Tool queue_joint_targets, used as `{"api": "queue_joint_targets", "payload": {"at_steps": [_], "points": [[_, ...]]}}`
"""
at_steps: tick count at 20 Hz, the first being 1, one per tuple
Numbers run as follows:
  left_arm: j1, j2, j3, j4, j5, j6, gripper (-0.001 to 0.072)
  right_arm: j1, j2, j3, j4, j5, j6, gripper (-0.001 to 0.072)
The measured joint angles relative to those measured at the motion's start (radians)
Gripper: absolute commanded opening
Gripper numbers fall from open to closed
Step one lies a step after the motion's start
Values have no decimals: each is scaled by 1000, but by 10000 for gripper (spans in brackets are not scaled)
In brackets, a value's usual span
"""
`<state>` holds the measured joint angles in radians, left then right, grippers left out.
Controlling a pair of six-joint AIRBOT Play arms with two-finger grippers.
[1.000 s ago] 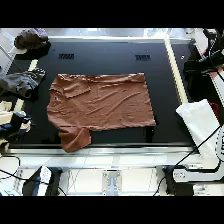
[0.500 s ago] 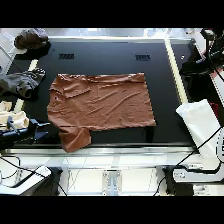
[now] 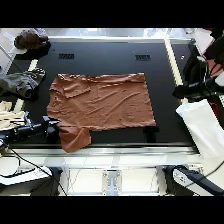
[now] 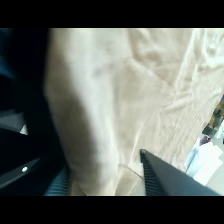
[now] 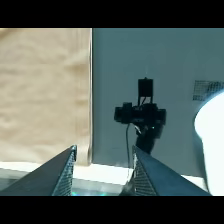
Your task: Fold the shirts.
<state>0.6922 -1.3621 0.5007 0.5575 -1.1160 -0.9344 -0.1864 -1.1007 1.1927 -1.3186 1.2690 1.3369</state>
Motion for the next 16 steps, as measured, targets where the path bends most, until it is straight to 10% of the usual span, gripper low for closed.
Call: {"api": "queue_joint_targets", "payload": {"at_steps": [1, 13, 16], "points": [[-15, -9, 0, 2, 19, 4, 8, 0, 35, -46, 7, -6, 6, 374], [-53, 150, 12, -47, -29, 19, 12, -1, 233, -591, 392, -172, 140, 453], [-53, 223, 13, -48, -40, 18, 12, -1, 235, -768, 589, -335, 165, 346]]}}
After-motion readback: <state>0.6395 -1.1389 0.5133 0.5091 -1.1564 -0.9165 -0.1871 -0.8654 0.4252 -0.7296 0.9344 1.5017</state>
